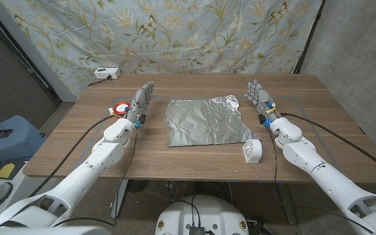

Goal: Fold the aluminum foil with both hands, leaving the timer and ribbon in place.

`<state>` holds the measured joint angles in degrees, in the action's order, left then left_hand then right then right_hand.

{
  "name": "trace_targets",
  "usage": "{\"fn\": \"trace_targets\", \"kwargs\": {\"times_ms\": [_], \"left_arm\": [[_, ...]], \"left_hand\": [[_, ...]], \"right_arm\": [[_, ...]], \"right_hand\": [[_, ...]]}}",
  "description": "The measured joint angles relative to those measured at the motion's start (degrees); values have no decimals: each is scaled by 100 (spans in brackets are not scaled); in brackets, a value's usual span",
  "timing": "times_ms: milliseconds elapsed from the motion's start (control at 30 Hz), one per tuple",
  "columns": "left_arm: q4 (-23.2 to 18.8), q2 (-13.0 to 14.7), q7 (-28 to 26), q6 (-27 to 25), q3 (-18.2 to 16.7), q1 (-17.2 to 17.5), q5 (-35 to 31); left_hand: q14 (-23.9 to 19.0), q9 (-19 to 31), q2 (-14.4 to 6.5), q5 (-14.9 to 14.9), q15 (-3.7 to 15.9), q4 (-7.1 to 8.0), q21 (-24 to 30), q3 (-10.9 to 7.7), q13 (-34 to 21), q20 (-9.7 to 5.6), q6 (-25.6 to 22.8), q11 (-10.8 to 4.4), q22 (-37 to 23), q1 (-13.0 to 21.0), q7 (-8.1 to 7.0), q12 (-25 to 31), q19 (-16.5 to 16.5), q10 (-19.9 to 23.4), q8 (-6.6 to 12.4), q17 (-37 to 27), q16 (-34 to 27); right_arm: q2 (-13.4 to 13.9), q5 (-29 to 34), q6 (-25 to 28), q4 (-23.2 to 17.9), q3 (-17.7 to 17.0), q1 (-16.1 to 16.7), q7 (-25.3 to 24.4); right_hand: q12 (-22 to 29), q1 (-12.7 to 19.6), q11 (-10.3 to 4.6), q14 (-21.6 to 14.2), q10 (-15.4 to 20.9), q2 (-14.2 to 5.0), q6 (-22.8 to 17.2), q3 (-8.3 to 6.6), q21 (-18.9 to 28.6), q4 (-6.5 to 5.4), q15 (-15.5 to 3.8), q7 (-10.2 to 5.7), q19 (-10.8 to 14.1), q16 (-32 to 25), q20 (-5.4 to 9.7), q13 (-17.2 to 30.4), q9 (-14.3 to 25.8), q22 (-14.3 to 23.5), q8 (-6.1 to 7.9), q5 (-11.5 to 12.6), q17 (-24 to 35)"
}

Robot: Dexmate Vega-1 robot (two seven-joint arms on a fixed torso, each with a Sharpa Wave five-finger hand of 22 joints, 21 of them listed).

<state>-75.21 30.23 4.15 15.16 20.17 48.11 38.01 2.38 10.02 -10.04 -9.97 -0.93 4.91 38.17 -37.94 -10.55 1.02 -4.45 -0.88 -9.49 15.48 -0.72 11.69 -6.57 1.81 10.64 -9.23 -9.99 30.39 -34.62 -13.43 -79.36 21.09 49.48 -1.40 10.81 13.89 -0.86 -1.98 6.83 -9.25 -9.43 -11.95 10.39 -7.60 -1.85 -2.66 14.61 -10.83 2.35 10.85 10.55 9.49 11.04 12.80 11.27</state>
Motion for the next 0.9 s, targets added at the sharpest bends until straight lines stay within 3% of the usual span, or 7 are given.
{"fn": "trace_targets", "kwargs": {"times_ms": [300,500,733,900], "left_arm": [[-222,4,23,-192,-125,27,-120],[-360,8,-1,-319,-165,51,-252],[-533,114,-6,-444,-165,69,-460],[-633,214,1,-506,-109,69,-604]], "left_hand": [[0,0,9,-27,0,-143,-25,-92,0,0,-77,7,0,101,0,0,0,68,0,0,0],[-63,-1,12,-69,-3,-330,-70,-165,17,33,-163,-15,0,254,23,0,33,108,0,1,0],[-251,-1,-29,-196,43,-698,-155,-282,16,50,-372,-34,1,542,40,62,159,313,43,1,-44],[-321,-1,-23,-261,52,-864,-200,-339,0,40,-502,-21,1,671,25,84,228,451,43,1,-44]], "right_arm": [[94,250,354,-409,-90,-8,-65],[133,341,461,-502,-131,-60,-27],[174,501,625,-619,-160,-73,3],[218,582,695,-707,-174,-65,-1]], "right_hand": [[0,54,0,0,0,10,-31,-56,-1,56,0,31,0,0,0,0,0,0,0,0,-9],[0,131,3,0,-3,39,-31,-87,-2,87,0,31,0,0,0,0,-1,0,0,0,-36],[0,159,2,0,-44,71,-31,-133,-2,137,0,31,-1,0,0,0,-1,-1,0,0,-35],[0,183,1,16,-43,93,-30,-142,-2,176,16,31,-22,0,-22,-1,-1,-1,0,0,-35]]}}
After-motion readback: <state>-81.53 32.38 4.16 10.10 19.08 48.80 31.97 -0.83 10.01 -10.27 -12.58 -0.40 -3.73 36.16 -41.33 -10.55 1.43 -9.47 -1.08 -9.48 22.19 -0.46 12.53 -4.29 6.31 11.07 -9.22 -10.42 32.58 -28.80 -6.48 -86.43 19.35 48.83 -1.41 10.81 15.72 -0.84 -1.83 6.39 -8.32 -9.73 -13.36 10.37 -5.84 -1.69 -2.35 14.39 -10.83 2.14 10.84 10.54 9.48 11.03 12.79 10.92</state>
